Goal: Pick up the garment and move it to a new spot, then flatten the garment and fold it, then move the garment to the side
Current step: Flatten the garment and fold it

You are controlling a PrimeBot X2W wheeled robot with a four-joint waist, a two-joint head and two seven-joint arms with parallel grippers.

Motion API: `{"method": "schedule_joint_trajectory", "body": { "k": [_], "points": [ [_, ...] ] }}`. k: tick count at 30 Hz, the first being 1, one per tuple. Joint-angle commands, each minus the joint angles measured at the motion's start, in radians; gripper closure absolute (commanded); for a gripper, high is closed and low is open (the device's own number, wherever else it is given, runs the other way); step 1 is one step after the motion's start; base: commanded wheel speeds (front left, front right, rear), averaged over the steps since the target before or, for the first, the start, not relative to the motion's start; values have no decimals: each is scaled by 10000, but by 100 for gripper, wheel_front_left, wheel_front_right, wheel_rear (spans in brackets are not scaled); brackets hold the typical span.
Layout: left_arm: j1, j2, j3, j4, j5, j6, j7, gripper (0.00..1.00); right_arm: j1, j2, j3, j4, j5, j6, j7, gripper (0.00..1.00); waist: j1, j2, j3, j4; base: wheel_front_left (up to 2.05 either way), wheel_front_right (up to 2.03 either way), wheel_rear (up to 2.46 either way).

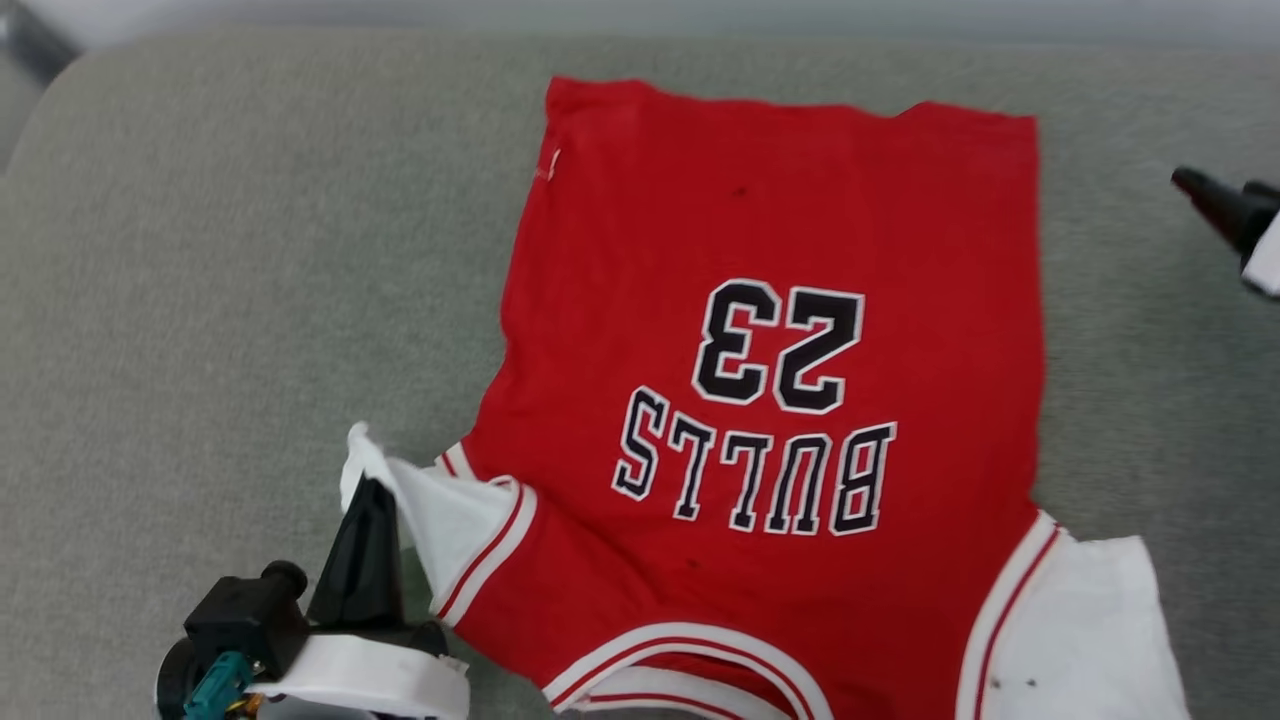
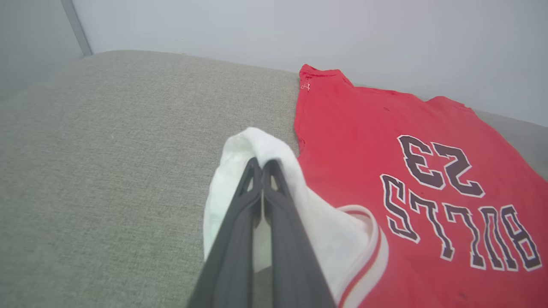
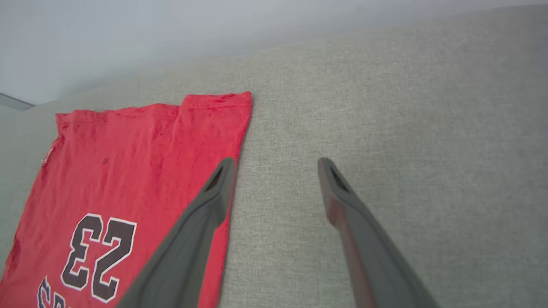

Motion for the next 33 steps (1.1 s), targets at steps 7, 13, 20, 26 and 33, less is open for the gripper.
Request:
{"method": "schedule_joint_trajectory", "body": {
  "k": [7, 13, 20, 26, 33],
  "points": [
    [-830, -355, -523, -777, 494, 17, -39, 100, -3003, -109, -428, 1746, -1082, -4, 2193, 0, -2, -1, 1999, 1431, 0, 0, 0],
    [-1236, -617, -727, -921, 711, -28, -148, 100, -4021, 162, -794, 2279, -1948, -4, 3138, 0, -2, -1, 2730, 1764, 0, 0, 0],
    [-1416, -696, -833, -787, 748, -134, -222, 100, -3583, 505, -1491, 3261, -2712, -11, 4192, 52, -2, -1, 2830, 1843, 0, 0, 0],
    [-1445, -671, -895, -660, 822, -123, -226, 100, -3728, 699, -1593, 2952, -3109, -8, 4263, 100, -2, -1, 2671, 1837, 0, 0, 0],
    [-1278, -567, -809, -509, 685, -76, -143, 100, -3872, 206, -600, 1934, -2939, -5, 4057, 100, -2, -1, 2160, 1657, 0, 0, 0]
  ]
}}
